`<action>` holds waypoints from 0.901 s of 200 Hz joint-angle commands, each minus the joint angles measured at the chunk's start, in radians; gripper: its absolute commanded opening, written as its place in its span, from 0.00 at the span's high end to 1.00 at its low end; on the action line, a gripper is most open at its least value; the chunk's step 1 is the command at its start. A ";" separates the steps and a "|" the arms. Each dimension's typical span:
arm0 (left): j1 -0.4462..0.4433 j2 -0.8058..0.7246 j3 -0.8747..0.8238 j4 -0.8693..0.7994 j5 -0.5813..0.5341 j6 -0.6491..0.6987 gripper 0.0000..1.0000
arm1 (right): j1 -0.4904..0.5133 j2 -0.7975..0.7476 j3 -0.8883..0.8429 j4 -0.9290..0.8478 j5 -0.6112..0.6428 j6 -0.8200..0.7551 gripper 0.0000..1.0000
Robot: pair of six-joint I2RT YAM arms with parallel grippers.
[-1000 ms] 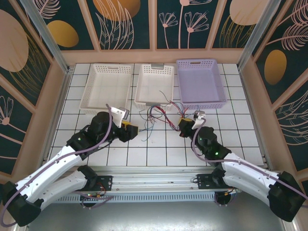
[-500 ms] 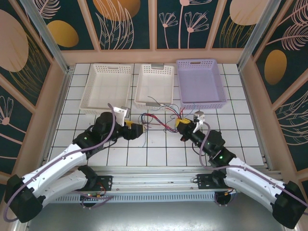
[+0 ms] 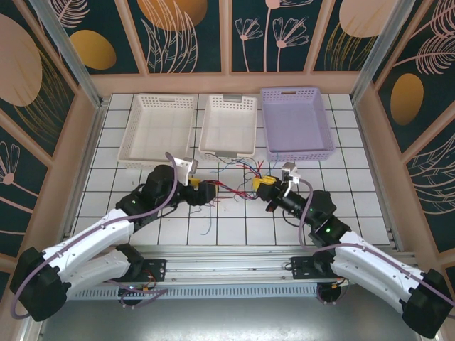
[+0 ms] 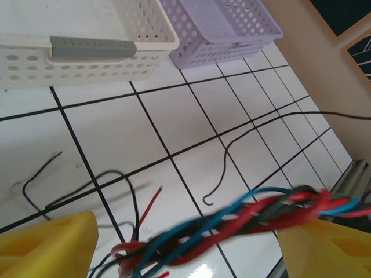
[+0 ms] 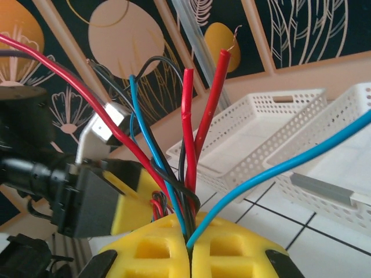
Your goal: Untangle the cables
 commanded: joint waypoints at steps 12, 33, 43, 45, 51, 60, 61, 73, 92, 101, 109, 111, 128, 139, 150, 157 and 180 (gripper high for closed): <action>-0.017 0.006 -0.010 0.041 0.034 0.005 0.20 | -0.023 -0.015 0.073 0.019 -0.048 0.049 1.00; -0.029 0.005 -0.012 0.052 0.058 0.008 0.20 | -0.033 -0.012 0.096 0.004 -0.040 0.066 1.00; -0.033 0.005 -0.011 0.054 0.062 0.009 0.21 | -0.041 -0.006 0.106 0.002 -0.053 0.072 1.00; -0.033 0.005 -0.012 0.055 0.062 0.009 0.21 | -0.041 -0.005 0.107 0.001 -0.058 0.072 1.00; -0.034 0.005 -0.013 0.056 0.062 0.010 0.22 | -0.045 -0.001 0.114 -0.003 -0.068 0.075 1.00; -0.034 0.003 -0.013 0.056 0.060 0.011 0.24 | -0.051 0.006 0.125 -0.013 -0.075 0.080 1.00; -0.034 0.003 -0.013 0.056 0.060 0.010 0.24 | -0.052 0.007 0.126 -0.015 -0.076 0.081 1.00; -0.035 -0.002 -0.011 0.053 0.054 0.011 0.35 | -0.060 0.012 0.132 -0.021 -0.087 0.089 1.00; -0.036 -0.017 -0.004 0.033 0.026 0.015 0.62 | -0.077 0.015 0.138 -0.045 -0.066 0.108 1.00; -0.035 -0.024 0.005 0.013 0.011 0.017 0.74 | -0.085 0.011 0.140 -0.067 -0.030 0.120 1.00; -0.036 -0.030 0.017 -0.017 -0.004 0.020 0.84 | -0.095 0.003 0.138 -0.087 0.012 0.132 1.00; -0.036 -0.031 0.020 -0.024 -0.008 0.021 0.87 | -0.096 0.000 0.137 -0.090 0.024 0.133 1.00; -0.035 -0.035 0.049 -0.084 -0.026 0.029 1.00 | -0.119 -0.028 0.124 -0.119 0.106 0.167 1.00; -0.035 -0.031 0.067 -0.128 -0.034 0.041 1.00 | -0.130 -0.051 0.107 -0.119 0.145 0.190 1.00; -0.036 -0.024 0.082 -0.169 -0.052 0.049 1.00 | -0.138 -0.078 0.087 -0.113 0.191 0.232 1.00; -0.036 -0.017 0.085 -0.181 -0.063 0.048 1.00 | -0.142 -0.095 0.067 -0.093 0.202 0.254 1.00; -0.036 0.009 0.106 -0.212 -0.094 0.045 1.00 | -0.153 -0.136 0.027 -0.094 0.279 0.349 1.00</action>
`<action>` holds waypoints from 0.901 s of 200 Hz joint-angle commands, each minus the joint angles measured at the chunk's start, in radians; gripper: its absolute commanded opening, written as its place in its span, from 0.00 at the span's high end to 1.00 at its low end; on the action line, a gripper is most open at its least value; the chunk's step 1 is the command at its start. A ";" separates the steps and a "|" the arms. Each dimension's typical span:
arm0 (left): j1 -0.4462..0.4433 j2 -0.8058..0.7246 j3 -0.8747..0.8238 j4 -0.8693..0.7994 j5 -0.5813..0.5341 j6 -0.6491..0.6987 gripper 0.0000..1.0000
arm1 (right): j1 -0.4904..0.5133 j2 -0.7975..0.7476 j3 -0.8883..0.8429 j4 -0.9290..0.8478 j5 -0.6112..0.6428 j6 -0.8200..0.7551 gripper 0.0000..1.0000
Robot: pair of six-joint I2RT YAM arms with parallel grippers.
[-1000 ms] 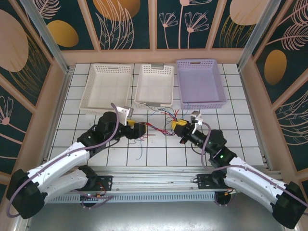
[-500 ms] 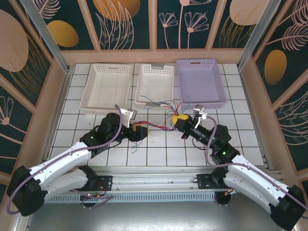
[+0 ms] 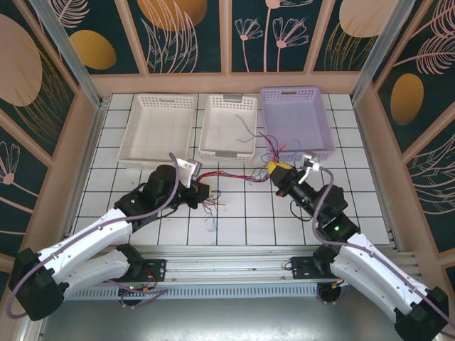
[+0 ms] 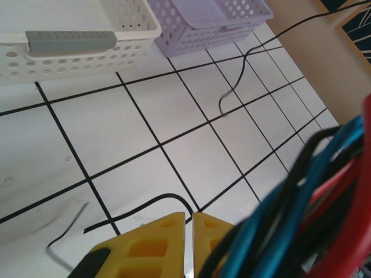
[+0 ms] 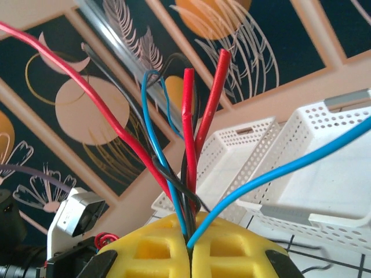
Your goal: Untangle the cables
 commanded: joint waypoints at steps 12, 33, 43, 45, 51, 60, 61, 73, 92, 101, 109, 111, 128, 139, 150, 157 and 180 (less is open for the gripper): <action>0.004 0.023 0.049 -0.115 -0.116 0.008 1.00 | -0.031 -0.067 -0.062 0.007 0.201 0.194 1.00; 0.003 0.019 0.069 -0.140 -0.137 0.017 1.00 | -0.042 -0.083 -0.079 -0.066 0.247 0.309 1.00; 0.003 0.016 0.077 -0.147 -0.136 0.020 1.00 | -0.045 -0.085 -0.074 -0.125 0.274 0.354 1.00; 0.003 0.016 0.079 -0.149 -0.136 0.020 1.00 | -0.045 -0.085 -0.071 -0.139 0.282 0.365 1.00; 0.004 0.015 0.083 -0.154 -0.136 0.022 1.00 | -0.047 -0.087 -0.061 -0.191 0.307 0.394 1.00; 0.004 0.016 0.088 -0.164 -0.143 0.026 1.00 | -0.051 -0.090 -0.054 -0.242 0.331 0.414 1.00; 0.004 0.016 0.089 -0.166 -0.143 0.026 1.00 | -0.051 -0.091 -0.055 -0.244 0.332 0.414 1.00; 0.003 0.018 0.092 -0.170 -0.148 0.029 1.00 | -0.058 -0.093 -0.052 -0.268 0.331 0.411 1.00; 0.003 0.027 0.095 -0.173 -0.152 0.027 1.00 | -0.063 -0.082 -0.035 -0.312 0.316 0.408 1.00; 0.004 0.035 0.100 -0.176 -0.157 0.027 1.00 | -0.064 -0.076 -0.020 -0.343 0.315 0.401 1.00; 0.004 0.045 0.104 -0.179 -0.165 0.027 1.00 | -0.064 -0.071 -0.010 -0.369 0.317 0.398 1.00; 0.004 0.046 0.105 -0.179 -0.166 0.026 1.00 | -0.065 -0.070 -0.008 -0.373 0.318 0.397 1.00; 0.003 0.065 0.109 -0.185 -0.175 0.027 1.00 | -0.066 -0.068 0.011 -0.426 0.319 0.391 0.82; 0.004 0.079 0.117 -0.193 -0.182 0.035 1.00 | -0.066 -0.071 0.024 -0.457 0.319 0.387 0.67; 0.004 0.094 0.128 -0.205 -0.190 0.046 1.00 | -0.066 -0.073 0.040 -0.490 0.318 0.375 0.60; 0.004 0.106 0.141 -0.221 -0.201 0.058 1.00 | -0.068 -0.075 0.049 -0.504 0.320 0.366 0.57; 0.004 0.148 0.191 -0.276 -0.230 0.099 1.00 | -0.070 -0.075 0.074 -0.541 0.325 0.337 0.48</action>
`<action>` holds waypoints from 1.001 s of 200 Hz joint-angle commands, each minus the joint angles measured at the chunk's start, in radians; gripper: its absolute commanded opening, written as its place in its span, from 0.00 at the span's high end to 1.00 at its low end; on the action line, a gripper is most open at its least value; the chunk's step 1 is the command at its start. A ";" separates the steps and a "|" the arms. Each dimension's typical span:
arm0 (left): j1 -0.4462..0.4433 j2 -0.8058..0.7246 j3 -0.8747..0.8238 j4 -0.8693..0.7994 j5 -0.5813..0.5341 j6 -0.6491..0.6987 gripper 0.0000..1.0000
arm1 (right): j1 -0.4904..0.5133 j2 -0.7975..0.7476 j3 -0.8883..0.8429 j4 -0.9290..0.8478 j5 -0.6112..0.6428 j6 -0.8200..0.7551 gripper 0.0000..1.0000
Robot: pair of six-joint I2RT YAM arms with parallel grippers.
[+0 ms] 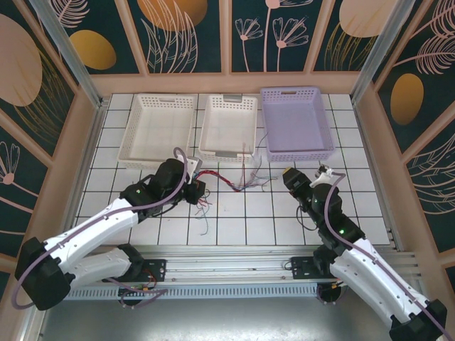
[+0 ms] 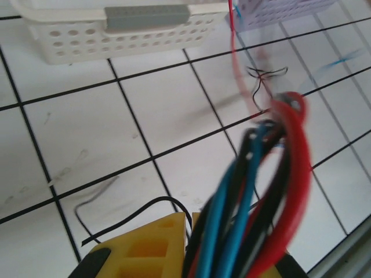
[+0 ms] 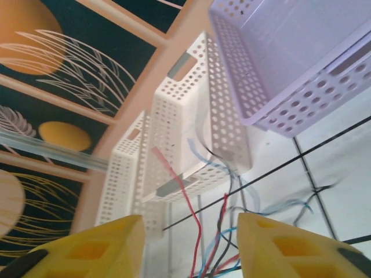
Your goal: Untangle the cables
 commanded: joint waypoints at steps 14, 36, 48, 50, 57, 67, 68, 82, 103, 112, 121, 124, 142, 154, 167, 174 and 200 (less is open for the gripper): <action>0.001 0.054 0.095 -0.090 -0.070 0.078 1.00 | -0.008 -0.006 0.063 -0.068 0.024 -0.051 0.46; 0.001 0.098 0.148 -0.147 -0.094 0.133 1.00 | -0.012 0.031 0.061 -0.034 -0.044 -0.074 0.43; 0.002 0.123 0.175 -0.177 -0.111 0.173 1.00 | -0.014 0.081 0.060 -0.012 -0.095 -0.097 0.42; 0.001 0.126 0.178 -0.182 -0.110 0.181 1.00 | -0.014 0.092 0.061 -0.008 -0.105 -0.103 0.42; 0.002 0.134 0.182 -0.189 -0.108 0.210 1.00 | -0.016 0.131 0.066 -0.001 -0.136 -0.116 0.41; 0.002 0.140 0.181 -0.193 -0.120 0.225 1.00 | -0.015 0.195 0.076 0.012 -0.185 -0.132 0.41; 0.002 0.141 0.181 -0.193 -0.121 0.226 1.00 | -0.015 0.202 0.078 0.014 -0.193 -0.135 0.41; -0.005 0.137 0.164 -0.174 -0.102 0.236 1.00 | -0.015 0.290 0.099 0.038 -0.278 -0.161 0.39; -0.036 0.109 0.114 -0.115 -0.080 0.245 1.00 | -0.045 0.387 0.126 0.083 -0.352 -0.188 0.38; -0.041 0.100 0.096 -0.098 -0.076 0.245 1.00 | -0.045 0.410 0.126 0.120 -0.379 -0.198 0.37; -0.042 0.096 0.084 -0.090 -0.079 0.244 1.00 | -0.045 0.425 0.121 0.163 -0.405 -0.209 0.36; -0.041 0.095 0.080 -0.087 -0.079 0.244 1.00 | -0.044 0.430 0.117 0.181 -0.414 -0.215 0.36; -0.043 0.090 0.068 -0.074 -0.073 0.244 1.00 | -0.044 0.473 0.102 0.278 -0.479 -0.233 0.35; -0.044 0.086 0.063 -0.066 -0.072 0.244 1.00 | -0.042 0.511 0.091 0.350 -0.531 -0.246 0.34; -0.043 0.081 0.059 -0.062 -0.072 0.245 1.00 | -0.041 0.557 0.086 0.405 -0.565 -0.248 0.34; -0.043 0.077 0.058 -0.058 -0.072 0.246 1.00 | -0.038 0.580 0.083 0.437 -0.583 -0.257 0.34; -0.043 0.066 0.047 -0.049 -0.070 0.244 1.00 | 0.002 0.667 0.100 0.453 -0.533 -0.329 0.34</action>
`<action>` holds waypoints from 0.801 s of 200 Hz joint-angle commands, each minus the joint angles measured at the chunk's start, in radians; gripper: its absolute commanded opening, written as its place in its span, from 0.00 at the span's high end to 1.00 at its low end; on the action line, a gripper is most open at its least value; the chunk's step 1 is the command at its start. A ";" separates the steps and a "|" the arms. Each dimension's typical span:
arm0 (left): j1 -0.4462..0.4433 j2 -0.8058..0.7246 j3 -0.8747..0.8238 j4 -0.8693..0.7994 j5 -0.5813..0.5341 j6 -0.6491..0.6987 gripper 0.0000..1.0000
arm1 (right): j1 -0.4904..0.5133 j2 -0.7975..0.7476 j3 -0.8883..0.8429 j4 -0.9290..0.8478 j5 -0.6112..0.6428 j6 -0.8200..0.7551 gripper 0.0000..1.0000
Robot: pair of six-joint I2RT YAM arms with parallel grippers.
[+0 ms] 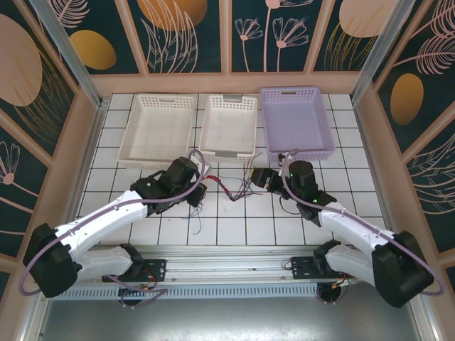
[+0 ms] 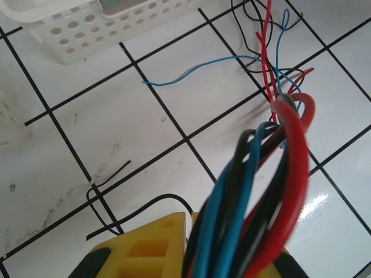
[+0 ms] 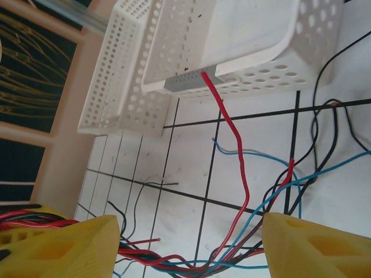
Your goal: Untangle the cables
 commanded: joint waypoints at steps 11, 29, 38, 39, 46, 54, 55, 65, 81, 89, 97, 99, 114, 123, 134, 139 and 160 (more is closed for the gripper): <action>-0.004 -0.032 -0.020 0.049 0.016 0.014 1.00 | 0.061 0.094 0.034 0.087 0.026 -0.119 0.34; -0.004 -0.037 -0.024 0.054 0.023 0.015 1.00 | 0.090 0.153 0.063 0.085 0.078 -0.162 0.34; -0.004 -0.036 -0.026 0.057 0.028 0.014 1.00 | 0.101 0.180 0.074 0.097 0.098 -0.177 0.34; -0.004 -0.036 -0.026 0.057 0.029 0.014 1.00 | 0.102 0.184 0.075 0.098 0.099 -0.179 0.34; -0.004 -0.034 -0.025 0.058 0.031 0.014 1.00 | 0.108 0.205 0.085 0.104 0.114 -0.190 0.34; -0.004 -0.032 -0.025 0.058 0.034 0.016 1.00 | 0.113 0.229 0.098 0.110 0.130 -0.198 0.35; -0.004 -0.031 -0.026 0.058 0.033 0.016 1.00 | 0.113 0.233 0.100 0.110 0.131 -0.198 0.35; -0.003 -0.033 -0.028 0.060 0.038 0.015 1.00 | 0.116 0.266 0.116 0.117 0.142 -0.208 0.36; -0.004 -0.039 -0.032 0.064 0.043 0.014 1.00 | 0.123 0.311 0.133 0.141 0.163 -0.225 0.37; -0.004 -0.044 -0.035 0.067 0.049 0.014 1.00 | 0.125 0.332 0.138 0.156 0.175 -0.235 0.37; -0.004 -0.048 -0.036 0.068 0.050 0.014 1.00 | 0.127 0.357 0.146 0.159 0.192 -0.238 0.38; -0.003 -0.049 -0.036 0.069 0.050 0.014 1.00 | 0.127 0.364 0.149 0.159 0.195 -0.240 0.38; -0.004 -0.055 -0.038 0.071 0.052 0.014 1.00 | 0.127 0.409 0.175 0.142 0.215 -0.250 0.40; -0.004 -0.058 -0.039 0.071 0.052 0.014 1.00 | 0.129 0.431 0.184 0.141 0.220 -0.256 0.40; -0.004 -0.061 -0.040 0.073 0.052 0.014 1.00 | 0.128 0.450 0.187 0.160 0.211 -0.256 0.46; -0.004 -0.062 -0.040 0.073 0.053 0.014 1.00 | 0.129 0.457 0.189 0.172 0.201 -0.257 0.51; -0.004 -0.067 -0.042 0.079 0.059 0.016 1.00 | 0.134 0.477 0.208 0.202 0.176 -0.259 0.56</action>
